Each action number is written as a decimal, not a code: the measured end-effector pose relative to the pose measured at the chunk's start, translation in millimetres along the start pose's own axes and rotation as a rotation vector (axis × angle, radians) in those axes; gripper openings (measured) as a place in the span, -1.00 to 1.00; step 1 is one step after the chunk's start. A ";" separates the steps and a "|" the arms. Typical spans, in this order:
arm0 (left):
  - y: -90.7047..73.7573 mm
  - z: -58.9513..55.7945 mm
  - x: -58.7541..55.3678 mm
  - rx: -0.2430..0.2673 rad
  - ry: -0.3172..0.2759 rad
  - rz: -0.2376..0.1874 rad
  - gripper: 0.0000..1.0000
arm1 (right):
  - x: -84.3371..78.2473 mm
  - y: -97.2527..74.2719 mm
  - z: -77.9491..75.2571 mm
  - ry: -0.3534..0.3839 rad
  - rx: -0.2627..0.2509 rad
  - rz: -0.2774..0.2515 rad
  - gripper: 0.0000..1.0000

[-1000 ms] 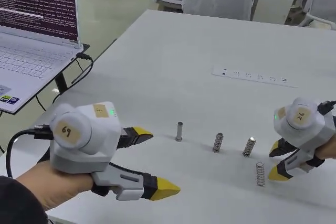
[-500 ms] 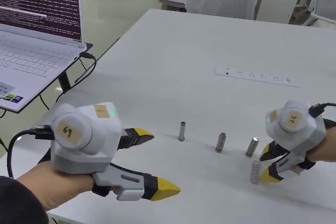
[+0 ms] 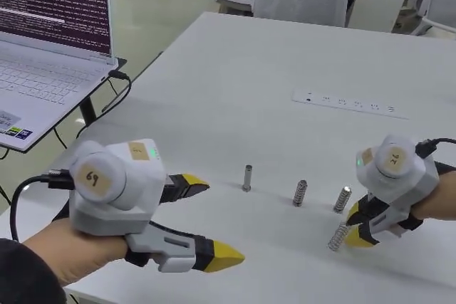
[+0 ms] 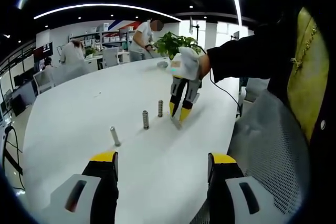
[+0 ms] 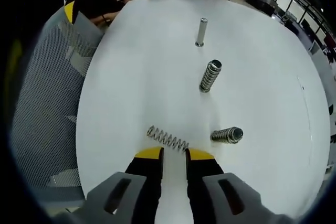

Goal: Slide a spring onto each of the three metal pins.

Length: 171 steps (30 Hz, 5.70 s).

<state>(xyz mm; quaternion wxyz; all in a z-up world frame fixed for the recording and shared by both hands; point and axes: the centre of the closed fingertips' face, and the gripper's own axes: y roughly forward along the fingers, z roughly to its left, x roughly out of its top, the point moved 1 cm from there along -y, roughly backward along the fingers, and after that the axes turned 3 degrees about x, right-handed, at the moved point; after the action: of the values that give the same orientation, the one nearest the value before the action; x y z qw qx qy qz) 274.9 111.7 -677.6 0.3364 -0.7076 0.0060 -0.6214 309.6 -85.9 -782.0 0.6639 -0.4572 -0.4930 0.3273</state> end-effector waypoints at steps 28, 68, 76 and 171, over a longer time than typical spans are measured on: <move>0.3 -2.9 2.3 -0.007 -0.001 -0.007 0.27 | -3.5 9.3 30.3 -0.248 0.102 0.102 -0.76; 17.1 -31.9 14.9 -0.125 0.073 -0.032 0.15 | 111.6 -69.4 81.4 -0.330 0.043 -0.147 -0.85; 16.5 -37.2 20.3 -0.141 0.121 -0.041 -0.09 | 145.4 -74.8 101.8 -0.397 0.045 -0.179 -0.85; 17.4 -42.1 31.3 -0.151 0.185 -0.062 -0.86 | 173.3 -73.9 120.2 -0.264 0.186 -0.364 -0.84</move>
<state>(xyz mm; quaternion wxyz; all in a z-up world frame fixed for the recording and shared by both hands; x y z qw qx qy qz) 251.9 65.2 -658.5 0.2608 -0.6703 0.0618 -0.6920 245.7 74.6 -640.2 0.6811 -0.2509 -0.6175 0.3031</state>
